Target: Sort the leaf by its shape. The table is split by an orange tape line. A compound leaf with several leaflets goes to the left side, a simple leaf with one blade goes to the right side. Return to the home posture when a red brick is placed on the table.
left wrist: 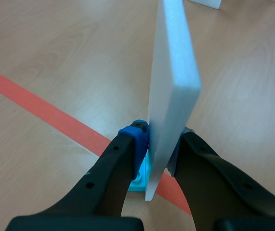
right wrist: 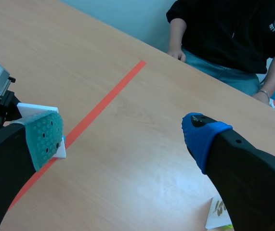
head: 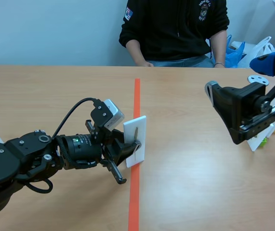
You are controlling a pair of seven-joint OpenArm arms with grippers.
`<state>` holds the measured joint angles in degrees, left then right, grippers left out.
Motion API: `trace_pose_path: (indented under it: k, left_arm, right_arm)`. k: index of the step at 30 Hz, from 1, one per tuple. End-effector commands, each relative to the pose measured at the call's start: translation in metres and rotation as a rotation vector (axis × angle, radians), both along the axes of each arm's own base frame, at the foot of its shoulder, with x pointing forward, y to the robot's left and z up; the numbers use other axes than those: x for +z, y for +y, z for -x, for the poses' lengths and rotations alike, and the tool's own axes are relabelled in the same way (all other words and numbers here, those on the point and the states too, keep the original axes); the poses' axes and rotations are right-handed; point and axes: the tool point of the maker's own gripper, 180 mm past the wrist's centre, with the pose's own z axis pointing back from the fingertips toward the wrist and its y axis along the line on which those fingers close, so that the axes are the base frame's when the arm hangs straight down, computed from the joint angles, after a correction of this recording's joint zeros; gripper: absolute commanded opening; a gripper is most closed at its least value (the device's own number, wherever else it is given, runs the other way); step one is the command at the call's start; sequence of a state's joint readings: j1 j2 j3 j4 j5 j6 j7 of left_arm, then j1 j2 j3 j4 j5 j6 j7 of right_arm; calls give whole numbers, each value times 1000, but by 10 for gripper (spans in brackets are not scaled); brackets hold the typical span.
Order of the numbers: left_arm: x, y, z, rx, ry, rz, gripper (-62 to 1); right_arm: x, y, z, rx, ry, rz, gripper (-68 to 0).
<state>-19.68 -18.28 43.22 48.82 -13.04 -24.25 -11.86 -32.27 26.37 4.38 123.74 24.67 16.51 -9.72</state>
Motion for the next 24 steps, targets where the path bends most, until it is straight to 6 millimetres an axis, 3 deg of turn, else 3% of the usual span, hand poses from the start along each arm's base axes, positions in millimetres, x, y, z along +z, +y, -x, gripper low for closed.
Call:
trace_pose_path:
  k: [1, 7, 11, 17, 24]
  left_arm:
    - [11, -5, -4, -7, -23, 29, -524]
    - [13, -5, -5, -3, -25, 41, -524]
    - [24, 2, -17, 68, -8, 110, -524]
    - [39, 37, -47, 200, -34, 141, -524]
    - [46, 100, -70, 369, -64, 122, -524]
  right_arm:
    - [6, 0, -2, 6, -22, -1, -169]
    - [6, 0, -2, 6, -22, -1, -169]
    - [6, 0, -2, 6, -22, -1, -169]
    - [6, 0, -2, 6, -22, -1, -169]
    - [6, 0, -2, 6, -22, -1, -169]
